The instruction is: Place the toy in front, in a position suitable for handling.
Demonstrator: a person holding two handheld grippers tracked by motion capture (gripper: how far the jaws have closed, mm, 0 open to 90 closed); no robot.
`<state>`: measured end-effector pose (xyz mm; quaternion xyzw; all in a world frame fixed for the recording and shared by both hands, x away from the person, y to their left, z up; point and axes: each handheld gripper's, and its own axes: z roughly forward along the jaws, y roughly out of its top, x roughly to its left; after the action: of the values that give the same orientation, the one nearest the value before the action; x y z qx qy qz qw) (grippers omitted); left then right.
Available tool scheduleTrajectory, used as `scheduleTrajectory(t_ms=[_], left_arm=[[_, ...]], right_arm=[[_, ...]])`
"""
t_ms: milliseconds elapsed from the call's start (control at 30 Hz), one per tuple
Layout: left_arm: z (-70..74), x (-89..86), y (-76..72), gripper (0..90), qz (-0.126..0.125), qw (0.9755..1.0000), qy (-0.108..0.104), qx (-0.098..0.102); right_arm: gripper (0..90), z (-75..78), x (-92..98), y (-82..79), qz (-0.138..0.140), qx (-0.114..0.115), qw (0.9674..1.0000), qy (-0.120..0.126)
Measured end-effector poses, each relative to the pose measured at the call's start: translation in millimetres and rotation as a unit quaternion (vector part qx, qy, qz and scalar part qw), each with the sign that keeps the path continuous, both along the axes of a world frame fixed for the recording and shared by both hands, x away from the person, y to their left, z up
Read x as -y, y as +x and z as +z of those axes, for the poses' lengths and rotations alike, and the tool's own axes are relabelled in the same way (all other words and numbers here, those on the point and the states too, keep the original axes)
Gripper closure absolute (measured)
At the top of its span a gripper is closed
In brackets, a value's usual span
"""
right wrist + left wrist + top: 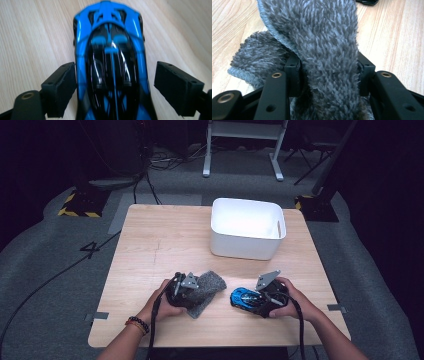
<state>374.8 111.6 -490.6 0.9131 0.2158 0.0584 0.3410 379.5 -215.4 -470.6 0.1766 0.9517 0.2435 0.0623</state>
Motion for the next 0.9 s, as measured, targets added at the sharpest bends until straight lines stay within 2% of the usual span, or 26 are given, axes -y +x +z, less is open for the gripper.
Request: scheduleTrajectory(t_ms=[133,167,233,267,367,400,533,600,633,767,800,900], left_arm=[[-0.5,1.1,0.2,51.2,0.001,1.0000,0.000,-0.001],[-0.4,1.2,-0.1,51.2,0.001,1.0000,0.001,-0.001],[-0.8,0.9,-0.4,50.8,0.003,1.0000,-0.001,-0.003],[-1.1,0.6,-0.2,50.6,0.002,1.0000,-0.003,-0.006],[-1.8,0.4,0.4,49.4,-0.001,0.9999,-0.007,-0.011],[-1.4,0.6,0.6,45.2,-0.007,0.9998,-0.010,-0.015],[-0.6,2.4,0.4,30.2,-0.008,0.9996,-0.014,-0.021],[2.2,2.5,-1.7,23.5,-0.002,0.9998,-0.019,-0.010],[3.7,2.3,-2.4,20.5,0.001,0.9997,-0.023,-0.011],[9.5,-1.9,-2.6,16.9,0.008,0.9992,-0.039,-0.001],[13.0,-5.8,-2.1,16.8,0.016,0.9987,-0.048,0.004],[14.9,-10.2,-1.5,16.7,0.025,0.9984,-0.050,0.006]], right_arm=[[15.9,-5.5,7.7,-0.3,-0.008,-0.006,0.9999,0.001],[17.3,-9.5,8.6,0.4,-0.006,-0.011,0.9999,0.005],[13.3,-14.7,6.8,-0.7,0.001,-0.007,1.0000,0.006],[13.7,-15.8,6.2,-1.4,0.001,-0.006,0.9999,0.015],[17.5,-15.9,5.4,-1.3,0.006,-0.003,0.9998,0.020],[25.5,-14.0,5.7,-1.4,0.011,0.001,0.9996,0.027],[26.0,-14.7,5.7,-2.2,0.009,0.004,0.9994,0.032],[26.0,-14.9,6.6,-2.8,0.008,0.005,0.9994,0.034],[26.0,-15.1,7.3,-2.7,0.009,0.006,0.9993,0.035],[26.1,-14.9,11.4,-3.3,0.011,0.004,0.9993,0.034],[26.1,-14.8,12.9,-3.6,0.010,0.004,0.9993,0.034],[23.5,-15.9,17.1,-6.5,0.009,0.013,0.9991,0.040]])
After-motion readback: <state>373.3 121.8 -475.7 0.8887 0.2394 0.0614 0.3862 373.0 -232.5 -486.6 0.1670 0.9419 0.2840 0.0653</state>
